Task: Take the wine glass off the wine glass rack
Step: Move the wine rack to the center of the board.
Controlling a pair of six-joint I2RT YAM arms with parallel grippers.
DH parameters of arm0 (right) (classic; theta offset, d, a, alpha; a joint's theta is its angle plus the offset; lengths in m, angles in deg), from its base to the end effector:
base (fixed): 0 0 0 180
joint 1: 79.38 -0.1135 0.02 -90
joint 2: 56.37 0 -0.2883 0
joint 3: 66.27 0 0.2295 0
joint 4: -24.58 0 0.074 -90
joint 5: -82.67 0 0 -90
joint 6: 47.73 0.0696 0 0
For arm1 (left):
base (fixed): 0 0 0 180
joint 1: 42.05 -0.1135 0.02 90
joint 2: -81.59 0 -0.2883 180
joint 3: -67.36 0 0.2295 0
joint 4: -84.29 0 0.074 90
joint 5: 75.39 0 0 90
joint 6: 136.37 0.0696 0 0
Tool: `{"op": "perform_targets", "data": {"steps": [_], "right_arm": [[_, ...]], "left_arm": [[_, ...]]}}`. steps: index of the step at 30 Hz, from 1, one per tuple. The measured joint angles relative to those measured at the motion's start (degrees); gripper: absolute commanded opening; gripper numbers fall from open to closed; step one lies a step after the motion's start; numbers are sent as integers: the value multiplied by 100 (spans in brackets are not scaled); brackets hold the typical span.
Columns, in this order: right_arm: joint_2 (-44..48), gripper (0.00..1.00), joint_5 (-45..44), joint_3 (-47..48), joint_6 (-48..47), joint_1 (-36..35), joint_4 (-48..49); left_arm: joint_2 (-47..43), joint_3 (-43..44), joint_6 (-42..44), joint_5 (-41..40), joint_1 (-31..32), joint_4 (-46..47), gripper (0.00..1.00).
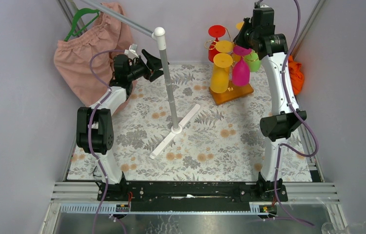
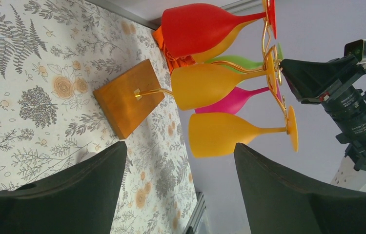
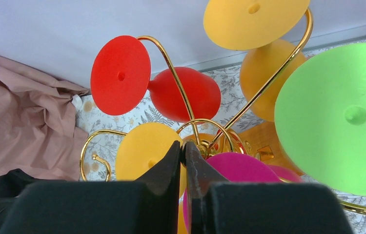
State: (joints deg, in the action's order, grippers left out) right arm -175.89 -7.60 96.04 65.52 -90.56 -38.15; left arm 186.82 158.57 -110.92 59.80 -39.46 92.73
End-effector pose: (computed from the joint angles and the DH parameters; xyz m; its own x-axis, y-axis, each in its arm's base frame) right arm 0.4567 0.0899 0.4713 -0.3822 0.3268 -0.8643 -0.0421 0.9282 0.3696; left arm 0.4382 -0.0692 0.3241 -0.7074 -0.6050 -0.3654 0.2291 0.2928 -0.9283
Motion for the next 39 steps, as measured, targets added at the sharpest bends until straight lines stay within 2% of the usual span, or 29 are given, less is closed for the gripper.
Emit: {"op": "perform_targets", "data": {"steps": [34,39], "right_arm": [[-76,0,190,-98,107,-538,138],[-17,0,114,-358,52,-601,490]], "left_arm": [[7,-2,0,2,26,17,86],[7,-2,0,2,48,17,85]]}}
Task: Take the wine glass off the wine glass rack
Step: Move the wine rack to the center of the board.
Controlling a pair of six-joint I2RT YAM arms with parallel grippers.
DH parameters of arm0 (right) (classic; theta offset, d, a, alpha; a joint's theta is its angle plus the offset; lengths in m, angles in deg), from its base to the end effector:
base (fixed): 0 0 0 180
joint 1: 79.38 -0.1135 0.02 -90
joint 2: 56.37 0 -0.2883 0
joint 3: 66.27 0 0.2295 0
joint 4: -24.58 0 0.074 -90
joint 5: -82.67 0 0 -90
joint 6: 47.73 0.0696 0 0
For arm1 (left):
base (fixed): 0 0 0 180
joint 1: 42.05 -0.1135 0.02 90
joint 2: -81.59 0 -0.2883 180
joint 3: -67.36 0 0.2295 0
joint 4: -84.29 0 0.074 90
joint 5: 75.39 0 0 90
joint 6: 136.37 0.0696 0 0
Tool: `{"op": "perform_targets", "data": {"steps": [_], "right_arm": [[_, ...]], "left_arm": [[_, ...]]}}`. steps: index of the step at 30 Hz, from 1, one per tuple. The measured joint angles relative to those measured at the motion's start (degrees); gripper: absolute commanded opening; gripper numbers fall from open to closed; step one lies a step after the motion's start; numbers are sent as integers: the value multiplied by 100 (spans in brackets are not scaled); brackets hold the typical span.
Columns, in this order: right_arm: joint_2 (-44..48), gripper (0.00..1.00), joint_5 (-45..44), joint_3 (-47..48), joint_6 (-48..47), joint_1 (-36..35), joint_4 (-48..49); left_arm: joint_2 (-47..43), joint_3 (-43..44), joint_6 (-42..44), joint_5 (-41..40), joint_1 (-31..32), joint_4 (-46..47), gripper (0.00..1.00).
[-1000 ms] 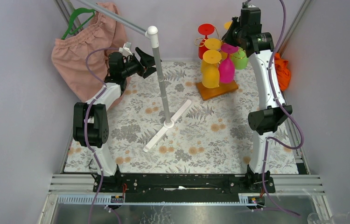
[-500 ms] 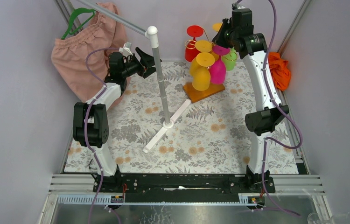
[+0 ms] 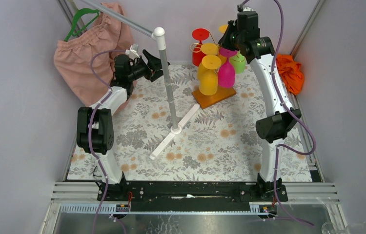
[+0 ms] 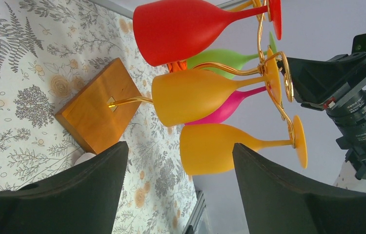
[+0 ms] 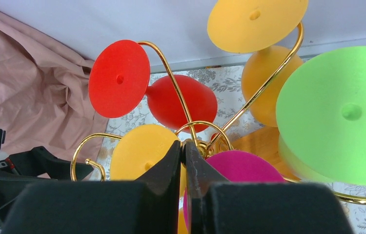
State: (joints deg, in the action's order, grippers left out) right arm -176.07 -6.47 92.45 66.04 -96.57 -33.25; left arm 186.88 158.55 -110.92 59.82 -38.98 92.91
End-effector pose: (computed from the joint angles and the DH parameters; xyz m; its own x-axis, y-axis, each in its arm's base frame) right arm 0.4554 0.1420 0.4621 -0.4065 0.2961 -0.8643 -0.1587 0.9088 0.3860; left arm 0.4378 -0.0729 0.3239 -0.7120 -0.5989 -0.3666 0.2332 0.2907 -0.9280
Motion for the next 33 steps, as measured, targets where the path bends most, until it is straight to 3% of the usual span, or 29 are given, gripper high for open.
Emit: {"op": "perform_targets", "data": {"steps": [8,12,21,25,33], "right_arm": [[173,0,-149,-358,-109,-26,267],[404,13,-214,-697,-164,-31,315],[837,28,-387,-1255,-282,-44,424],[907,42,-407,-1259,-321,-74,487],[1296,48,-459,-1561,-413,-157,780]], "left_arm": [[0,-2,4,4,39,0,85],[0,-68,-4,55,46,35,84],[-9,-107,-352,240,262,111,85],[-15,-50,-610,315,437,138,87],[-15,505,-1453,435,820,564,88]]}}
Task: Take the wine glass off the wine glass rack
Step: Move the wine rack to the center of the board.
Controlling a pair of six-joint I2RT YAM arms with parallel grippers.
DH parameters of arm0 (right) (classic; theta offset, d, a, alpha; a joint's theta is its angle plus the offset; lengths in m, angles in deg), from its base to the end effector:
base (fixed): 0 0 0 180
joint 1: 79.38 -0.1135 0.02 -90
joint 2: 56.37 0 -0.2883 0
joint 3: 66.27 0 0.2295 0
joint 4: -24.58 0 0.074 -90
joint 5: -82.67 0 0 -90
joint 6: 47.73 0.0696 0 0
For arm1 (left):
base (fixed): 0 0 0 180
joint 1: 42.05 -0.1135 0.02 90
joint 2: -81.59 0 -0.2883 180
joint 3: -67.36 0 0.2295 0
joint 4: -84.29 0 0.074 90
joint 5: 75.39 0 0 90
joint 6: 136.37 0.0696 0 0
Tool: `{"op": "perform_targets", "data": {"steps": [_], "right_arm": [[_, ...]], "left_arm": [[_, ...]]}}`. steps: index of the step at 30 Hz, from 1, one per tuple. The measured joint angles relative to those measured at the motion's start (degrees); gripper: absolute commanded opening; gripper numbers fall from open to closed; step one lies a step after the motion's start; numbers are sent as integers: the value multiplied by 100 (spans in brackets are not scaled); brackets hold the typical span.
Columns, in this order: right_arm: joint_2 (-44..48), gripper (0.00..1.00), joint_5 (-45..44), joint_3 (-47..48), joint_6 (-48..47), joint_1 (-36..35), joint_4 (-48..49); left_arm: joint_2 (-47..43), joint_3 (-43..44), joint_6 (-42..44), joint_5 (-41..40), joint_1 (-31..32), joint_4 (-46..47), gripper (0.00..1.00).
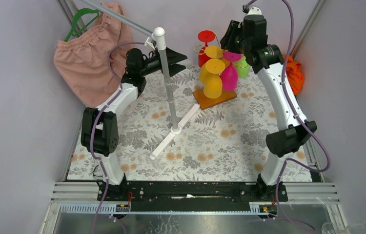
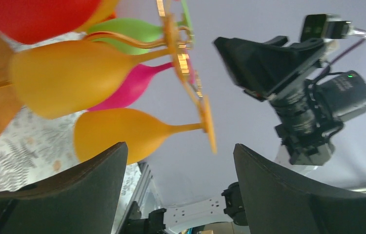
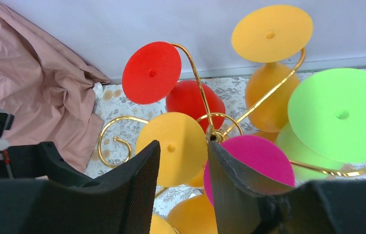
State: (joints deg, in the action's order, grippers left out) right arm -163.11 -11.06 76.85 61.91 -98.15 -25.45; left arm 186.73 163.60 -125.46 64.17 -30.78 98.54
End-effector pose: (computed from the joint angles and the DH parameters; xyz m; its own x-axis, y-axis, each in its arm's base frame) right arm 0.4059 0.1332 0.4919 -0.2982 0.2529 -0.9204 -0.1709 0.9345 0.3122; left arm 0.4218 -0.1381 0.3674 -0.8369 -0.4827 -0.2581 0.2544 0.0745 -0.9642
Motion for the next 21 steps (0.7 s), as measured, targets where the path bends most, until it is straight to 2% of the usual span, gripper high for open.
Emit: {"op": "perform_targets", "data": {"steps": [3,10,21], "right_arm": [[365,45,-37,-496,-28,0,212],[1132,43,-170,-1261,-168,0,573],[2028,40,-437,-1928,-293,0,918]], "left_arm": [[2,295,-243,2,168,173,85],[363,1080,-459,0,590,297,82],[973,1311,-282,-155,706,-264,79]]}}
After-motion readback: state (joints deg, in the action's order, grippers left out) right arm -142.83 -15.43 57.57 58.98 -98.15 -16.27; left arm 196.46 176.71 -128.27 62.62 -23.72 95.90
